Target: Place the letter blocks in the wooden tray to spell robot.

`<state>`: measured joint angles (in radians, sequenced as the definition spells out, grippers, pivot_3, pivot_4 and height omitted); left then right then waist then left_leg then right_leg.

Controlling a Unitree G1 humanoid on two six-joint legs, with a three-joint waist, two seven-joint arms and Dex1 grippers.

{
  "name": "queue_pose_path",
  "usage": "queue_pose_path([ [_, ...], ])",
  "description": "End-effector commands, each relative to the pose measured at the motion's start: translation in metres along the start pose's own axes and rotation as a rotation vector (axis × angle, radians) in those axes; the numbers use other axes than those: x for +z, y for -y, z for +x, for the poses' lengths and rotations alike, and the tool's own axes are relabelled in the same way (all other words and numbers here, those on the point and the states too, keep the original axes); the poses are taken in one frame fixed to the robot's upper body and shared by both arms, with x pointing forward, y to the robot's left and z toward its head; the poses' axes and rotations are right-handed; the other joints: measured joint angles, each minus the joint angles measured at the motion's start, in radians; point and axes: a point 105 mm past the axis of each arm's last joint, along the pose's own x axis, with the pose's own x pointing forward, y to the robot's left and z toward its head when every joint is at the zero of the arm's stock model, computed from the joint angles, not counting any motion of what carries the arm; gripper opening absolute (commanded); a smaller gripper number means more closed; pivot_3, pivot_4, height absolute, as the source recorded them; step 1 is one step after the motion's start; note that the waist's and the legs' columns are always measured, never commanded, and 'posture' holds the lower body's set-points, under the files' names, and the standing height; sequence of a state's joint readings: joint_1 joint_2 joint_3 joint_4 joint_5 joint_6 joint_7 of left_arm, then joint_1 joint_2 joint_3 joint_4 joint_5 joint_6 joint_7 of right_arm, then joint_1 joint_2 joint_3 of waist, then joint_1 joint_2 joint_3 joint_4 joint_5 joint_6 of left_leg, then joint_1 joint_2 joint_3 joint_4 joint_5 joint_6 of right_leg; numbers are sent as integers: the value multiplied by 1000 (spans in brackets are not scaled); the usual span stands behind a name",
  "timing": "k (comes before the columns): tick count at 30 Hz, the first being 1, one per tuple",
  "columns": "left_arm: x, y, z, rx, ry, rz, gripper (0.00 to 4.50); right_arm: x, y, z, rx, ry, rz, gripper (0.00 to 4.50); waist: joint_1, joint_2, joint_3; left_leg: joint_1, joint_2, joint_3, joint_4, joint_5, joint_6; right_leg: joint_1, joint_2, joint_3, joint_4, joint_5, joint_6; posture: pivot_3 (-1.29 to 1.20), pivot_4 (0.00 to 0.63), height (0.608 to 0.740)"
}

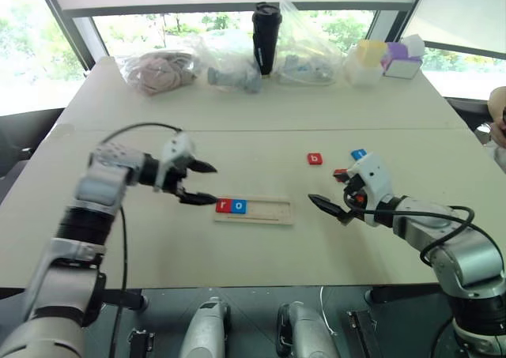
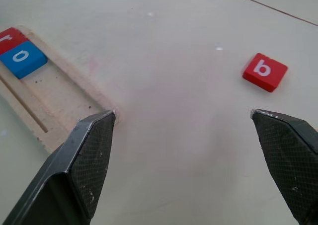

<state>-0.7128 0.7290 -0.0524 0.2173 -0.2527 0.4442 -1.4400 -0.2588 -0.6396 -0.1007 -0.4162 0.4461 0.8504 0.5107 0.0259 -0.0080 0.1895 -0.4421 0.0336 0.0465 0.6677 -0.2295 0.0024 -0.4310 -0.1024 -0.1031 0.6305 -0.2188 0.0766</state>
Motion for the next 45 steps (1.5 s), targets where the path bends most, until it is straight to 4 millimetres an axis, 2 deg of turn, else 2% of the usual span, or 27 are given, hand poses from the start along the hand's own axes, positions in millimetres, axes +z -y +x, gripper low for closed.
queue_pose_path([
  [1, 30, 14, -12, 10, 125, -15, 4470, 21, 19, 4, -97, 78, 68, 4500, -8, 0, 0, 0, 0, 0, 0, 0, 0, 0, 0, 0, 0, 0, 0, 0, 150, 740],
  [3, 32, 22, -16, 33, 138, -36, 4470, 27, 25, 15, -136, 82, 112, 4500, -12, 0, 0, 0, 0, 0, 0, 0, 0, 0, 0, 1, 0, 0, 0, 0, 150, 740],
  [6, 26, 32, -18, 98, 109, -56, 4470, 28, 37, 40, -215, 45, 191, 4500, -23, 0, 0, 1, 0, 2, 0, 0, -1, 0, 0, 4, 1, 0, 0, 0, 150, 740],
  [11, 30, 41, -21, 235, 141, -69, 4470, 32, 54, 80, -282, 35, 373, 4500, -35, 0, 0, 1, 0, 1, -1, 1, -1, -1, 1, 4, 2, 1, 0, 0, 150, 740],
  [16, 28, 49, -22, 297, 144, -91, 4470, 17, 57, 103, -304, -60, 387, 4500, -38, 0, 0, 1, -1, 2, -1, 1, -1, 0, 1, 5, 1, 1, 0, 0, 150, 740],
  [19, 25, 54, -23, 304, 133, -103, 4470, 10, 57, 108, -309, -95, 380, 4500, -39, 0, 0, 1, -1, 3, -1, 1, -1, -1, 1, 6, 1, 1, 0, 0, 150, 740],
  [23, 12, 56, -26, 316, 81, -117, 4470, 0, 45, 120, -292, -171, 370, 4500, -45, 1, 0, 3, -1, 3, -1, 1, -1, -1, 1, 7, 2, 1, -1, 0, 150, 740],
  [34, 1, 59, -17, 303, 67, -137, 4470, -13, 18, 129, -290, -257, 286, 4500, -46, 1, 0, 5, 1, 4, -2, 1, -1, 0, 4, 8, 2, 2, -2, 0, 150, 740],
  [37, 0, 58, -15, 304, 73, -138, 4500, -18, 19, 129, -328, -272, 281, 3620, -46, 1, 0, 6, 2, 4, -2, 1, -2, 0, 4, 8, 2, 2, -3, 0, 150, 740],
  [40, -2, 58, -12, 302, 76, -141, 4500, -14, 22, 130, -357, -257, 281, 2044, -46, 1, 0, 6, 2, 4, -2, 1, -2, 0, 4, 8, 2, 2, -3, 0, 150, 740],
  [42, -4, 58, -10, 298, 78, -145, 4500, -10, 27, 129, -381, -242, 281, 1167, -46, 1, 0, 6, 2, 4, -2, 1, -2, 0, 4, 8, 2, 2, -3, 0, 150, 740],
  [45, -7, 59, -7, 289, 81, -153, 4500, 0, 32, 125, -386, -201, 272, 1178, -45, 1, 0, 6, 2, 5, -2, 1, -2, 0, 4, 9, 2, 2, -3, 0, 150, 740],
])
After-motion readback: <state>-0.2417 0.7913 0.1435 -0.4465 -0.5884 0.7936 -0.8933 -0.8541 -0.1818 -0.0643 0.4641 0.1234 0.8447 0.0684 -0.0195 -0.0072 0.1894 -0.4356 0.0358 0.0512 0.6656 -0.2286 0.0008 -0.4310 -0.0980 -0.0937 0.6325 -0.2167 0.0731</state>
